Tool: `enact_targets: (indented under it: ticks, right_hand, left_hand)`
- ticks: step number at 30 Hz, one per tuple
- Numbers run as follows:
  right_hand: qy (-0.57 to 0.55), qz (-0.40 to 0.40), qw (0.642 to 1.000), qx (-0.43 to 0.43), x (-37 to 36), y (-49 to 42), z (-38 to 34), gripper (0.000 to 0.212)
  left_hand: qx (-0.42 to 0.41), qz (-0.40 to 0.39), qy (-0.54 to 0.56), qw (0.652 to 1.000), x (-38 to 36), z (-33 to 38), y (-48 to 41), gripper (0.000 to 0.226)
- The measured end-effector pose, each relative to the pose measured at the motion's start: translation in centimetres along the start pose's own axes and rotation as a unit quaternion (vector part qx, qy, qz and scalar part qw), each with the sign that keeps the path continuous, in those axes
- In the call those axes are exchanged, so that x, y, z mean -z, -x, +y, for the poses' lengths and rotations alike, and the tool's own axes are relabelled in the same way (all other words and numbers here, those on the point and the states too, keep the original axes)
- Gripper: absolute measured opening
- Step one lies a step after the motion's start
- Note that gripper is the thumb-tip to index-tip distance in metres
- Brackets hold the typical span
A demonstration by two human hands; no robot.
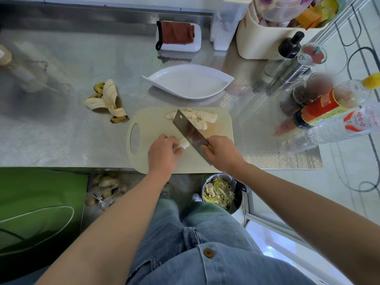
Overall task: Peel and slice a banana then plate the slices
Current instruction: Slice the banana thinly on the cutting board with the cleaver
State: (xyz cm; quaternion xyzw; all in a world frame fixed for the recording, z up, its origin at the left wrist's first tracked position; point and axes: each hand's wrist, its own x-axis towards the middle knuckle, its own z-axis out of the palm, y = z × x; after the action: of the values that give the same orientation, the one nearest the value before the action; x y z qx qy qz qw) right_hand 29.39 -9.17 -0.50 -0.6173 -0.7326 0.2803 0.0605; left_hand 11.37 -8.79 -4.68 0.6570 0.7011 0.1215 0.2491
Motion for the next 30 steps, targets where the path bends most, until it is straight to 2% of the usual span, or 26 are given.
enact_targets:
  ticks: [12, 19, 30]
  right_hand:
    - [0.014, -0.032, 0.999, -0.032, -0.93, 0.12, 0.13, 0.027]
    - [-0.021, 0.011, 1.0, -0.002, -0.19, 0.38, -0.04, 0.026]
    - [-0.009, -0.004, 1.0, 0.003, -0.29, 0.11, -0.1, 0.025]
  left_hand:
    - [0.001, 0.001, 0.004, 1.0, -0.08, -0.01, -0.06, 0.019]
    - [-0.001, -0.001, -0.003, 1.0, -0.04, -0.05, 0.02, 0.02]
    - [0.0, 0.003, 0.001, 1.0, -0.23, -0.09, -0.03, 0.019]
